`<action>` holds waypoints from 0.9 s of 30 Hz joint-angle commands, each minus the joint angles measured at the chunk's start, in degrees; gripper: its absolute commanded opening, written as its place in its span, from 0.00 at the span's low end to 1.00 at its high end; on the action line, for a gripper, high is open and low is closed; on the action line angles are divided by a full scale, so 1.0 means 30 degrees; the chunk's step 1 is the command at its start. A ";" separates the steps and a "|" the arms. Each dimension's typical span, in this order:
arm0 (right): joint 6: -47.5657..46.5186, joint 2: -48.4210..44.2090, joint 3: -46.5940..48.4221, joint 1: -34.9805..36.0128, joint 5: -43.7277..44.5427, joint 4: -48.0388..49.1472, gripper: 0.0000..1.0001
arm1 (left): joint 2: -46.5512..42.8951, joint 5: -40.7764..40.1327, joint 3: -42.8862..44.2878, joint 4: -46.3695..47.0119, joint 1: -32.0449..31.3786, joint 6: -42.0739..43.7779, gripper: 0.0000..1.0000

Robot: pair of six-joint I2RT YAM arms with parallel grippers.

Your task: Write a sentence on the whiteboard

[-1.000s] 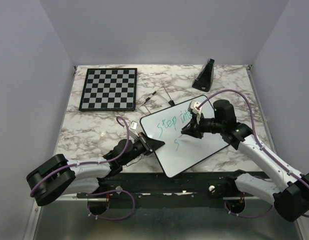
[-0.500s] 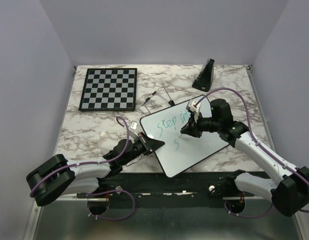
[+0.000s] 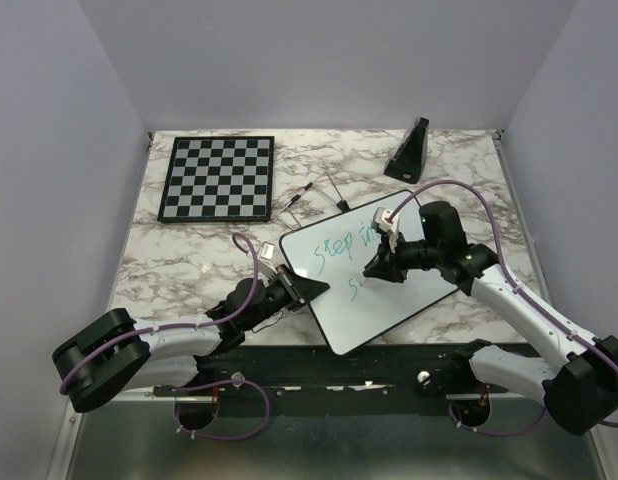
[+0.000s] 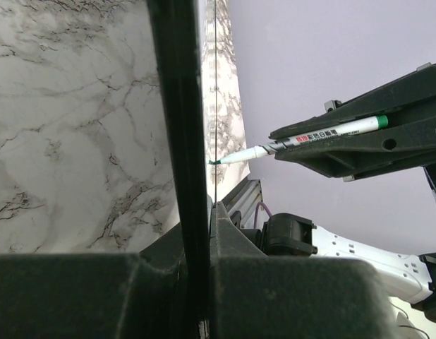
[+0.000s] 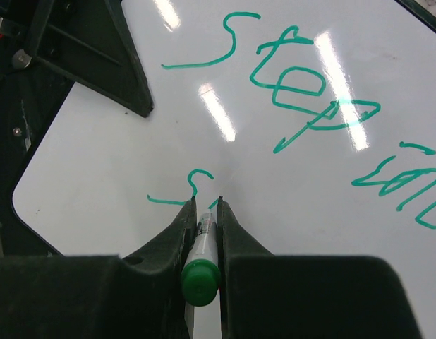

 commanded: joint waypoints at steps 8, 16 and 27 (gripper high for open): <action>-0.0823 0.0060 -0.0306 -0.0036 0.0922 -0.1485 0.01 | -0.0511 -0.1166 -0.0038 0.1428 -0.0024 0.1000 0.00; 0.0113 0.0471 0.0251 -0.0036 0.2420 -0.0082 0.01 | -0.0511 -0.1137 -0.0038 0.1428 -0.0024 0.1029 0.00; 0.0876 0.0969 0.0719 -0.0065 0.3183 0.1269 0.01 | -0.0511 -0.1078 0.0021 0.1428 0.0005 0.1058 0.00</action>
